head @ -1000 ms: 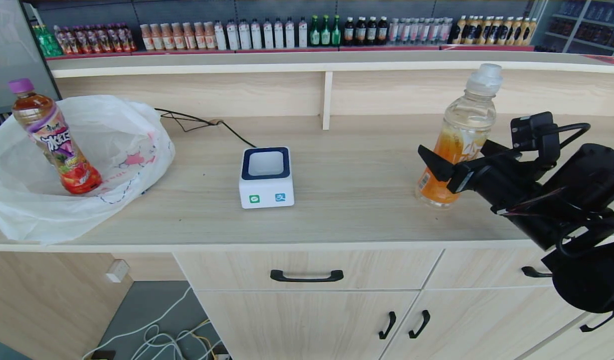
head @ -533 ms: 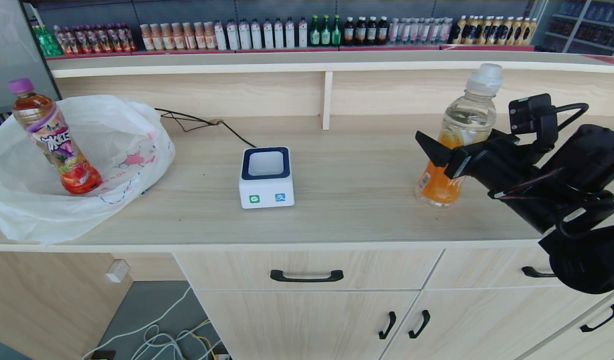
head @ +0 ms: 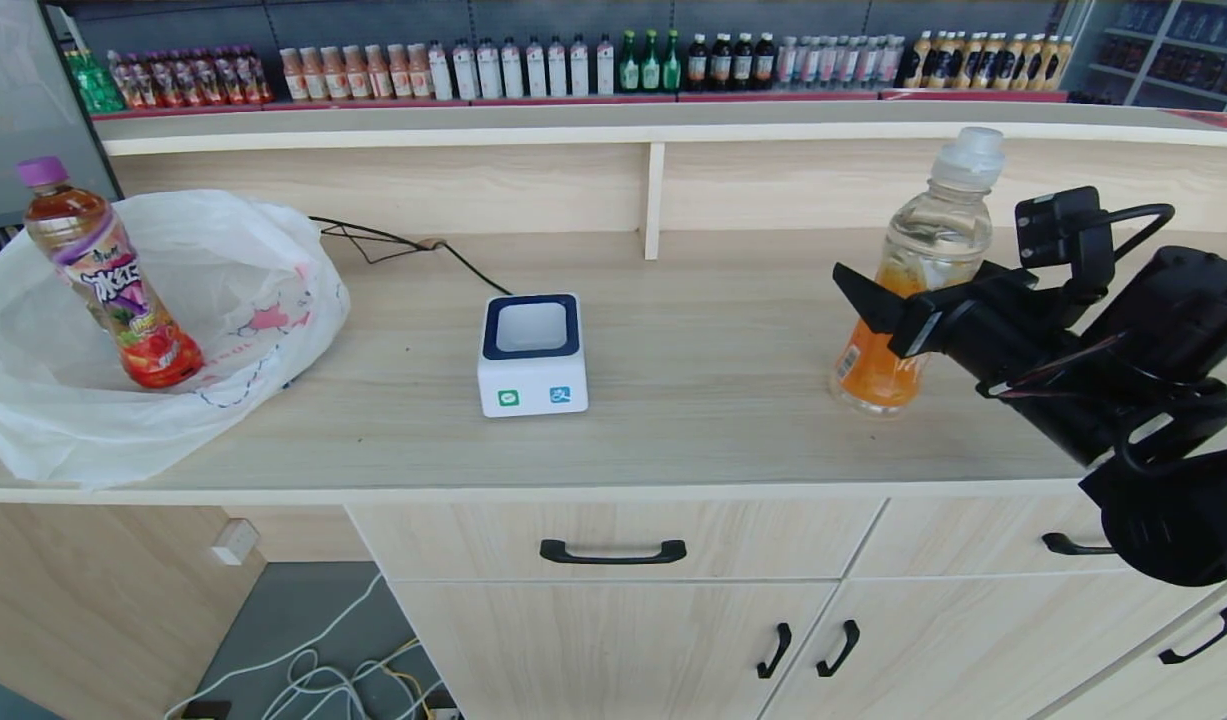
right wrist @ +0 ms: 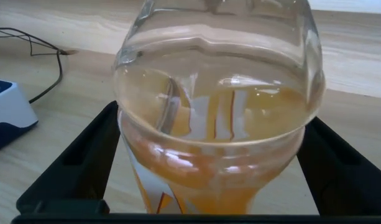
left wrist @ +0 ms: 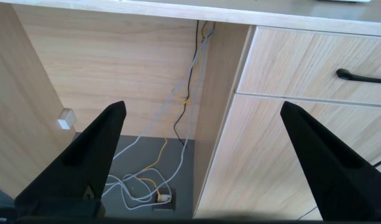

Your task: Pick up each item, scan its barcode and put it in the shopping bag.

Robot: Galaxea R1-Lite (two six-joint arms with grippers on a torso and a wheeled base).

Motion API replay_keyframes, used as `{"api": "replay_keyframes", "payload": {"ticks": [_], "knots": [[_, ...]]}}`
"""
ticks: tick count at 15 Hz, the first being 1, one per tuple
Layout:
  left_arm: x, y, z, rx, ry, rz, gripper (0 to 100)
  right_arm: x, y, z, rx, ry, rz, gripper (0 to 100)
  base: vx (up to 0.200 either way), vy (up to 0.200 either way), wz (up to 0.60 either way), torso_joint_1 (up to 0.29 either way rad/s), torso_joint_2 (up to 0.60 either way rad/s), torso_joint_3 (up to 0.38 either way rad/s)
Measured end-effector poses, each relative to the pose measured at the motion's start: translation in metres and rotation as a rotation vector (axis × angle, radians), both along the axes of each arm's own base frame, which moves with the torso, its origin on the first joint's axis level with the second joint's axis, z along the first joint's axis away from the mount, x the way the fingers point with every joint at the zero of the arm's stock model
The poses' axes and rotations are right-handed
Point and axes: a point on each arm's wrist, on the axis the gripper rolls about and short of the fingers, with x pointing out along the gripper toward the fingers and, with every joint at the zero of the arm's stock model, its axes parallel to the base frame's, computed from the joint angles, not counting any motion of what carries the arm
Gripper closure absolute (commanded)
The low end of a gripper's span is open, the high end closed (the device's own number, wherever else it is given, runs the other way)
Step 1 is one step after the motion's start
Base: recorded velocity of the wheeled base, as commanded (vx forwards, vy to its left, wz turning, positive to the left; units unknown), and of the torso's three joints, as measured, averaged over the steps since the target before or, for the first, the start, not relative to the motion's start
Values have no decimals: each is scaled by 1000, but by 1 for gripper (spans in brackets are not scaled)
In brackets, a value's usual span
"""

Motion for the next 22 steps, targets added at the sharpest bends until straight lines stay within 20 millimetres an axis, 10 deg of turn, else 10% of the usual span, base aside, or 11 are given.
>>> {"api": "replay_keyframes", "payload": {"ticks": [22], "knots": [[0,0,0,0,0,0,0,-32,-5,36,40,-75,56,100,0,0,0,0,0,0]]}}
